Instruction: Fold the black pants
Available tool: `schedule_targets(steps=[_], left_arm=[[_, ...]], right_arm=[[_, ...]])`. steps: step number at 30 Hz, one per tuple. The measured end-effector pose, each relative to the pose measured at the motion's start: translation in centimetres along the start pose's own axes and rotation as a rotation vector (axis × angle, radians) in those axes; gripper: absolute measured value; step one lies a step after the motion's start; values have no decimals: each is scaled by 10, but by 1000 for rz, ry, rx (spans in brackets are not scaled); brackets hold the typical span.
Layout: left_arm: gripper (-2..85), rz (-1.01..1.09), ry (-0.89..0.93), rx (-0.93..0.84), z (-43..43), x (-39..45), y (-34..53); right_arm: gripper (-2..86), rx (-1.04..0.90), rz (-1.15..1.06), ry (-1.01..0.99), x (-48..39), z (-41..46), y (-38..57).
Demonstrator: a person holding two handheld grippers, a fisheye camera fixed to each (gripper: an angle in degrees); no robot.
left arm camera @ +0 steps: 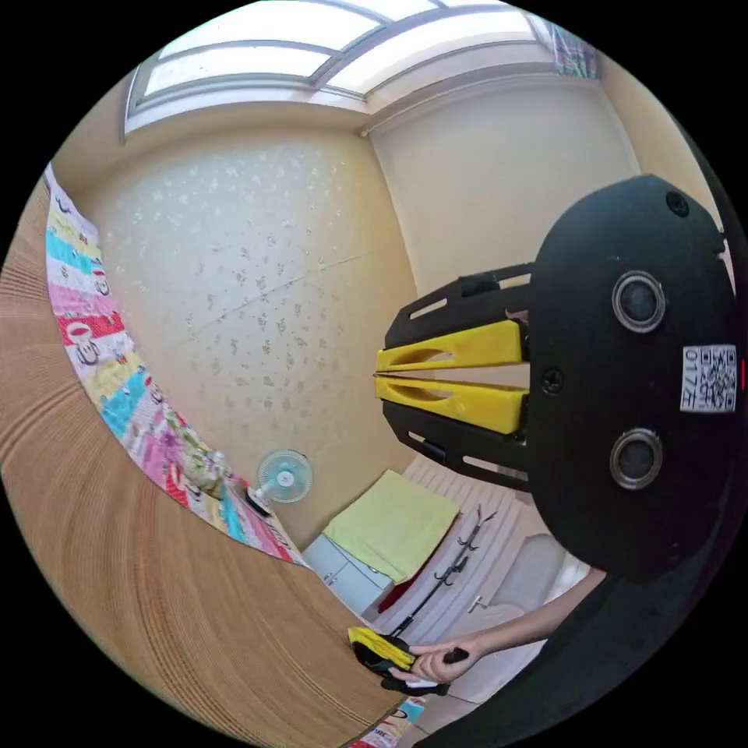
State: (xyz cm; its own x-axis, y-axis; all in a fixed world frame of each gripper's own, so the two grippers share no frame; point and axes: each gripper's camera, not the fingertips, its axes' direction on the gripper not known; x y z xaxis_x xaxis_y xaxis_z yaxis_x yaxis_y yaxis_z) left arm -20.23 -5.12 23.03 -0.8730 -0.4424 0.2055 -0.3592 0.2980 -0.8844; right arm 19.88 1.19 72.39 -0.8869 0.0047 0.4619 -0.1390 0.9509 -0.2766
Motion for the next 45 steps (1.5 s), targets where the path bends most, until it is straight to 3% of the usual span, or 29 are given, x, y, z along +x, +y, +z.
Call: schedule_targets(steps=[3,8,13,17,21,25,27,30,32,36,39,41,43,45], left_arm=[[10,67,21,211,-85,51,-11],[144,85,99,533,-222,106,-42],[173,64,80,752,-293,116,-85],[175,-33,180,846,-294,89,-125],[109,45,367,823,-245,67,-128],[56,255,531,518,-174,81,-158],[45,347,506,402,-144,103,-165],[38,565,218,193,-100,147,-164],[39,720,-112,-44,-36,166,-145],[45,833,-491,-443,88,132,-103],[53,871,-952,-730,189,51,-70],[56,819,-1428,-941,253,-57,-56],[56,693,-1603,-1138,276,-142,-54],[67,573,-1657,-1198,280,-206,-59]], right_arm=[[4,-23,71,-51,52,36,16],[3,65,123,-137,109,44,46],[3,89,7,-104,91,26,59],[3,167,-116,-129,62,-3,76],[3,234,-184,-194,49,-23,93],[4,262,-250,-284,44,-37,104],[4,270,-262,-302,44,-42,105],[4,283,-286,-314,44,-50,103],[4,297,-298,-333,45,-53,99],[3,304,-298,-346,49,-55,88],[2,316,-298,-326,51,-54,75],[2,310,-288,-321,54,-49,61],[2,310,-279,-332,57,-46,52],[2,310,-282,-356,58,-43,44]])
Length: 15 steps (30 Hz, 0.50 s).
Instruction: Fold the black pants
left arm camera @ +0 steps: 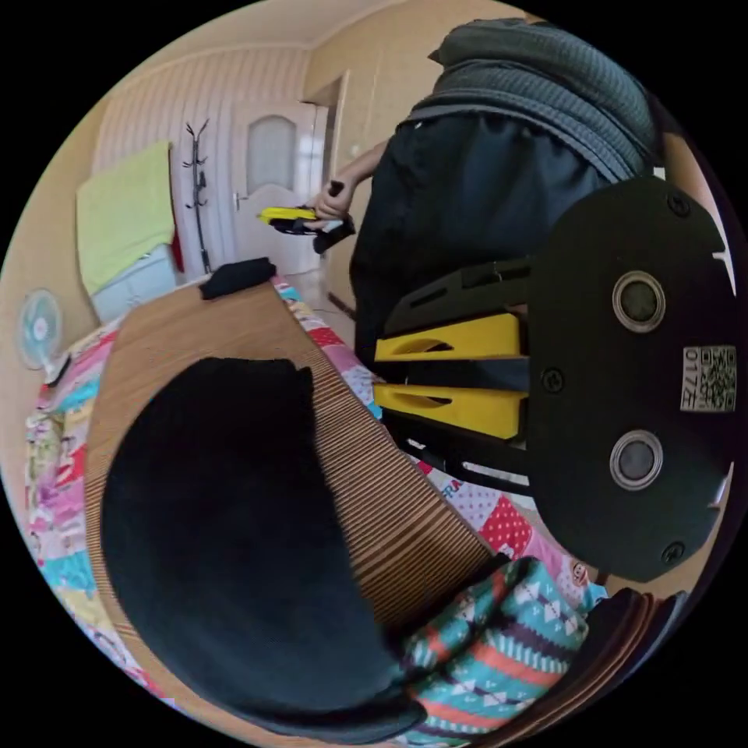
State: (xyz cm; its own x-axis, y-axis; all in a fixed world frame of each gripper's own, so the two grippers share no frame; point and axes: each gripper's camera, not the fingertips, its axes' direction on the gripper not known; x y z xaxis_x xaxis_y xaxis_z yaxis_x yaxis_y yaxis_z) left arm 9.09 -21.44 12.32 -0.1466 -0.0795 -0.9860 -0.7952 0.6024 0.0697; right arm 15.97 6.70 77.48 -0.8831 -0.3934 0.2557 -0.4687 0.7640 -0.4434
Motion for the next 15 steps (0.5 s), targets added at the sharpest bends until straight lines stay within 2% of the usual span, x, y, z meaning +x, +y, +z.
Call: schedule_targets(steps=[3,5,9,12,15], left_arm=[[115,-146,154,-16,53,-33,-31],[151,-281,332,54,76,-75,-46],[156,-392,461,103,96,-128,-79],[149,-369,420,84,91,-136,-114],[138,-321,360,117,80,-122,-135]], right_arm=[[3,-15,-17,-25,2,3,-12],[3,2,-36,-8,-1,-4,-21],[5,76,-44,66,-3,-21,-35],[7,124,-12,311,-4,-26,-53],[14,45,15,616,-1,-9,-95]])
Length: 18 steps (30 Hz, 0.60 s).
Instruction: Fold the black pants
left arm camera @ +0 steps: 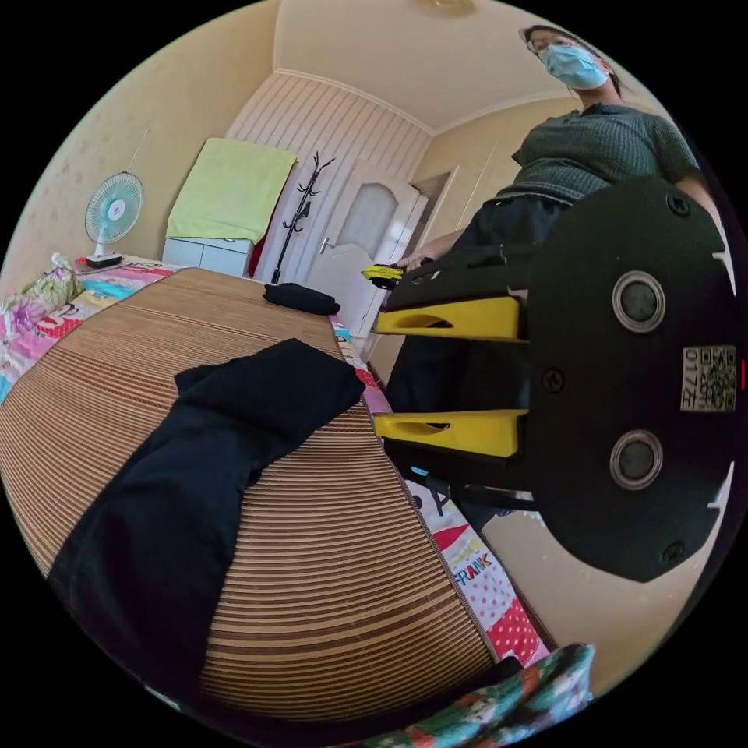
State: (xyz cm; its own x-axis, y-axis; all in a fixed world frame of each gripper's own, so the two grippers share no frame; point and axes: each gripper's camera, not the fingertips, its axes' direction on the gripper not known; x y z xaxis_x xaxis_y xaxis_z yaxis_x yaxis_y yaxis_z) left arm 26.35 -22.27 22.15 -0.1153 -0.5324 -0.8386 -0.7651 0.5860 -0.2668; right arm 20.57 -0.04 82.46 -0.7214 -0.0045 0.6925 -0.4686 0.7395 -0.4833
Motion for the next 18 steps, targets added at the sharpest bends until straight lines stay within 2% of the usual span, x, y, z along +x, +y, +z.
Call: schedule_targets(steps=[2,3,5,8,14,18], left_arm=[[135,21,-15,15,7,12,-2],[134,20,-16,18,10,14,-1],[133,4,-5,16,26,14,7],[131,-48,5,17,45,8,27],[126,-208,18,153,52,-20,81],[126,-285,40,251,50,-31,112]], right_arm=[[25,-115,-32,283,-11,34,-46],[29,-150,-41,357,-13,45,-58],[43,-317,-98,645,-19,102,-107],[62,-488,-182,875,-23,179,-158],[81,-730,-363,1090,-21,321,-246],[101,-831,-413,1202,-7,384,-287]])
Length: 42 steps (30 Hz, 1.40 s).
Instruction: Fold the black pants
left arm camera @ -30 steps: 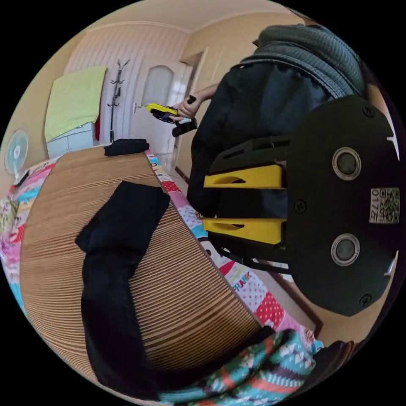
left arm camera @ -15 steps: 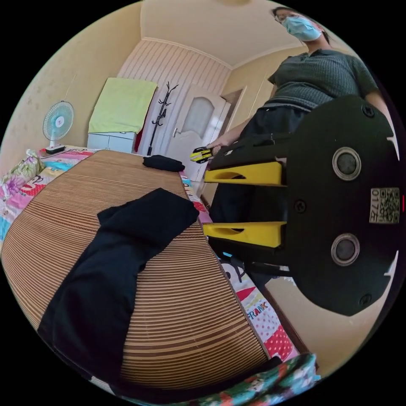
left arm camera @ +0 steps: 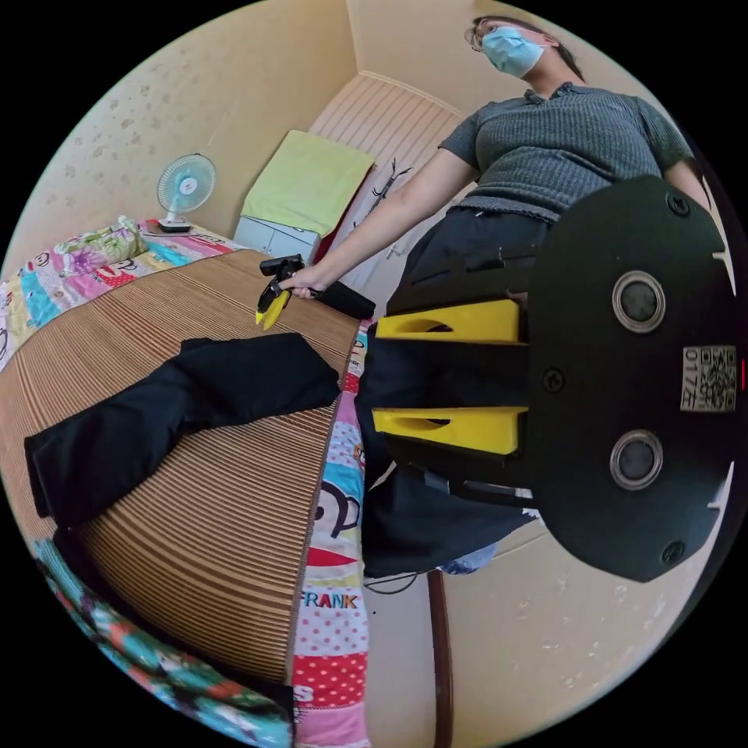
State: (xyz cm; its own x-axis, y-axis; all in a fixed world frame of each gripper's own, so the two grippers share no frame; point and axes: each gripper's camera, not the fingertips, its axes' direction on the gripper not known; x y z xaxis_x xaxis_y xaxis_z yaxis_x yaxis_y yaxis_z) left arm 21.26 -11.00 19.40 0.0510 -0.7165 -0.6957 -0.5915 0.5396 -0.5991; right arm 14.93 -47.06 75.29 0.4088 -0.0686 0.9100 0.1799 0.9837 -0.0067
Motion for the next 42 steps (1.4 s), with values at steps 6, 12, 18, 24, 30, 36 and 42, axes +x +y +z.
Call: schedule_targets(steps=[6,12,18,24,30,36,42], left_arm=[[126,-70,37,114,-3,-18,29],[126,-115,151,159,14,-47,21],[126,-40,116,105,26,-49,-33],[126,109,74,26,46,-32,-98],[142,253,49,-26,70,-28,-137],[147,380,29,-24,77,-42,-150],[166,517,245,100,56,-54,-158]], right_arm=[[121,-22,-77,136,4,4,-77],[93,-90,-138,156,41,30,-96],[43,-231,-104,-577,137,46,-75],[33,-396,-554,-1100,119,63,18],[29,-184,-970,-1501,98,3,101],[27,-82,-1347,-1512,65,-77,162],[27,-76,-1704,-1626,31,-147,237]])
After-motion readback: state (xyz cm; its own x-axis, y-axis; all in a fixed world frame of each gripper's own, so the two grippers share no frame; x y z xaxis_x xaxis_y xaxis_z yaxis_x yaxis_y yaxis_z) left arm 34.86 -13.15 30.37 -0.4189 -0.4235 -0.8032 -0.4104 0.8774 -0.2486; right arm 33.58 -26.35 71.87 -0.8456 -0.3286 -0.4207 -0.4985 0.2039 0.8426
